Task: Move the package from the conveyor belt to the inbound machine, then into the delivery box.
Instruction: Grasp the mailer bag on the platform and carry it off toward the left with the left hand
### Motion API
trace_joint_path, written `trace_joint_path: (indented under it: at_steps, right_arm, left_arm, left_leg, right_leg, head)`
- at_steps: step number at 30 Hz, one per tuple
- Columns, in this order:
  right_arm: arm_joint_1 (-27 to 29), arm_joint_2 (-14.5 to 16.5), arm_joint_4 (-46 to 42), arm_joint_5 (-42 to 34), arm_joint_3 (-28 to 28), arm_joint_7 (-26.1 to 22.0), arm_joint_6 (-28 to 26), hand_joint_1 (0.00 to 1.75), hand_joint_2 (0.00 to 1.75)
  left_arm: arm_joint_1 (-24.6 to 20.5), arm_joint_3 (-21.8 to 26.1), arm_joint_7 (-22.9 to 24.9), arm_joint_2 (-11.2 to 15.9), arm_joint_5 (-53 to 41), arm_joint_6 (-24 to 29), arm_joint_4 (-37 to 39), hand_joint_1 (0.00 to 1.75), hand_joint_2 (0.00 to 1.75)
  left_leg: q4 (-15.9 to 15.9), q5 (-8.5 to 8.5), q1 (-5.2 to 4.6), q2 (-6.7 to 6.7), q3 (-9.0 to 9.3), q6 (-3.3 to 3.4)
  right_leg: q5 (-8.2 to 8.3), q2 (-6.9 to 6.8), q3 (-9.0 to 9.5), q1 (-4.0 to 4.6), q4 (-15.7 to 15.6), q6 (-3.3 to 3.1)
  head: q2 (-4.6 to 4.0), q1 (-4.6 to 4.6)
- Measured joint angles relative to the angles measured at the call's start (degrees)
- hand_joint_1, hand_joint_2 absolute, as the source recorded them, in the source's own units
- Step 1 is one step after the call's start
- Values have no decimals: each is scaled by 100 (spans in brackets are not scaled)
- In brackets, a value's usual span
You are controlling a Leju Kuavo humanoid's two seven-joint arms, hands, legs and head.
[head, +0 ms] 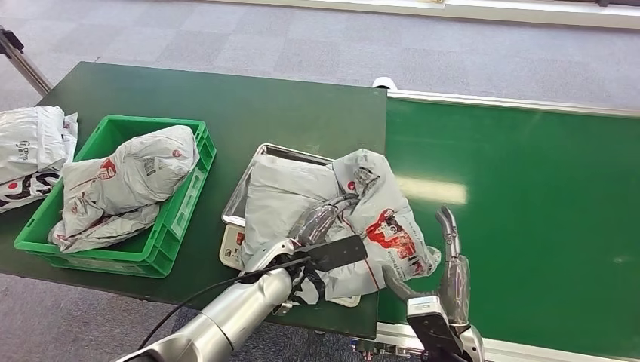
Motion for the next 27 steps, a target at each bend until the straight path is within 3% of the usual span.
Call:
trace_joint_path:
  at_steps: [6, 10, 13, 18, 23, 27]
  right_arm:
    - [-103, 48, 150, 36, -2, 24, 1, 0, 175]
    - [-113, 58, 226, 73, -6, 25, 4, 0, 175]
    - [-113, 56, 304, 74, -15, 2, 9, 0, 175]
    - [-68, 54, 469, 26, -40, -69, -72, 0, 175]
    - [88, 50, 536, 10, -91, -92, -204, 0, 175]
    - [152, 50, 556, 4, -115, -92, -240, 0, 175]
  left_arm:
    - [-119, -5, -180, -19, 227, -60, 269, 175, 175]
    - [49, 127, -797, -9, 967, 384, 121, 175, 175]
    - [439, 299, -1180, 47, 1748, 629, -501, 175, 175]
    - [1193, 589, -1310, 255, 3168, 260, -2087, 175, 175]
    - [1733, 813, -1412, 496, 3797, -108, -3441, 175, 175]
    - [1954, 921, -1426, 630, 3928, -219, -4059, 175, 175]
  left_leg:
    - [0, 0, 0, -2, 11, 0]
    - [0, 0, 0, 0, 11, 0]
    - [-1, 0, 0, 0, 6, 0]
    - [-2, -1, 1, 1, -6, -1]
    - [-3, -1, 1, 1, -11, -1]
    - [-2, 0, 1, 1, -10, -1]
  right_leg:
    - [0, -6, 14, 0, 0, 0]
    - [0, -4, 14, 0, 0, 0]
    - [-1, -3, 6, 1, 0, 0]
    - [-2, -2, -9, 2, 0, -1]
    - [-3, -3, -11, 2, 0, -1]
    - [-3, -4, -11, 2, 0, -1]
  head:
    - [0, 1]
    - [0, 1]
    - [0, 0]
    - [0, -1]
    - [0, 0]
    - [0, 1]
